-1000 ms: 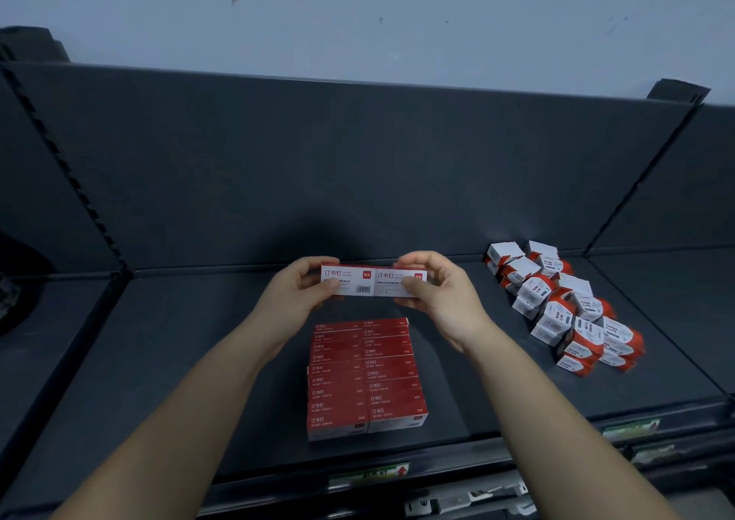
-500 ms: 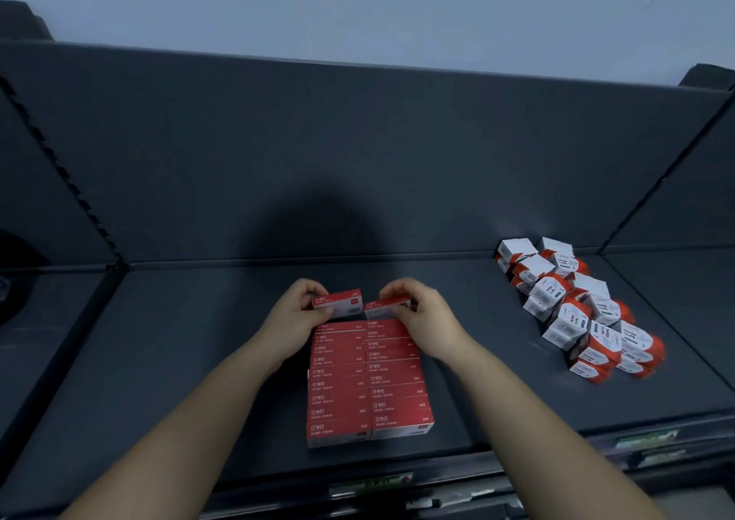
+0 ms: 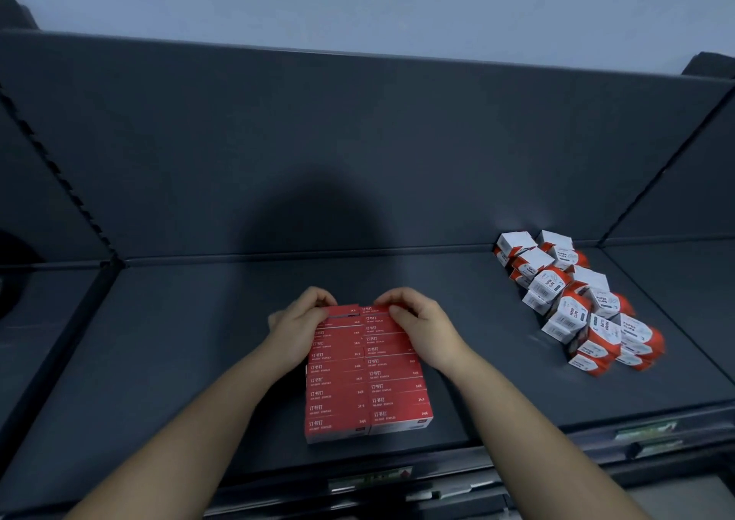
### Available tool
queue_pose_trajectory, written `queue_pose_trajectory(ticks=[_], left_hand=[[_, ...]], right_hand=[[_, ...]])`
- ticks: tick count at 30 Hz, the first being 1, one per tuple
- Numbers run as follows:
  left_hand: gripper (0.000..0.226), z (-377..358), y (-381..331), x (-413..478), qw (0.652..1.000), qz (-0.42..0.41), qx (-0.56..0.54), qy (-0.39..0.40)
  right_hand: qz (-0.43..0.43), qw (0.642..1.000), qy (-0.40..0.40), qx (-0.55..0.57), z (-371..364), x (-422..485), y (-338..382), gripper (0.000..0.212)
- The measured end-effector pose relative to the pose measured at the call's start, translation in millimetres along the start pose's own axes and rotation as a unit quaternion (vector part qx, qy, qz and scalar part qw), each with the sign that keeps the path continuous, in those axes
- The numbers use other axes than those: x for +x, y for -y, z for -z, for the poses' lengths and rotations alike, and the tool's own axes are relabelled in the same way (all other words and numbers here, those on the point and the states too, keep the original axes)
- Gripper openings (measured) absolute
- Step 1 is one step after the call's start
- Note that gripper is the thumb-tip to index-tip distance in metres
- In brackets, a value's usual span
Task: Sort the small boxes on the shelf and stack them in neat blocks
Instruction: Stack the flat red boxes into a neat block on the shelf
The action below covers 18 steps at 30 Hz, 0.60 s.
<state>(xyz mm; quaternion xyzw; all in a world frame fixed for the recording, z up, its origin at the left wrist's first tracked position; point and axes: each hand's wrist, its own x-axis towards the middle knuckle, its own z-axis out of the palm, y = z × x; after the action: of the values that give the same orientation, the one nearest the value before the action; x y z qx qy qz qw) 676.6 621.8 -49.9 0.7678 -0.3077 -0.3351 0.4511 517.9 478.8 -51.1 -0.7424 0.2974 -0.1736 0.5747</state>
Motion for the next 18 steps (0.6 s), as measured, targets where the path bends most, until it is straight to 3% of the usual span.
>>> queue_pose_trajectory(ticks=[9,13,15,18], left_hand=[[0.025,11.9,0.9,-1.2,0.997,-0.026,-0.056,0.041],[0.026,10.2,0.6,-5.9,0.993,-0.041,-0.109,-0.014],[0.035,7.7,5.0,-11.7,0.986,-0.038,-0.157,-0.038],[0.071,-0.7,8.4,-25.8,0.967,-0.013,-0.252,-0.031]], right_hand=[[-0.028,0.979,-0.084,0.185,24.3,-9.8,-15.3,0.037],[-0.044,0.972,-0.114,0.2,24.9,-16.3,-13.7,0.037],[-0.051,0.972,-0.12,0.197,21.4,-20.6,-11.0,0.035],[-0.066,0.976,-0.108,0.18,10.5,-30.1,-10.6,0.035]])
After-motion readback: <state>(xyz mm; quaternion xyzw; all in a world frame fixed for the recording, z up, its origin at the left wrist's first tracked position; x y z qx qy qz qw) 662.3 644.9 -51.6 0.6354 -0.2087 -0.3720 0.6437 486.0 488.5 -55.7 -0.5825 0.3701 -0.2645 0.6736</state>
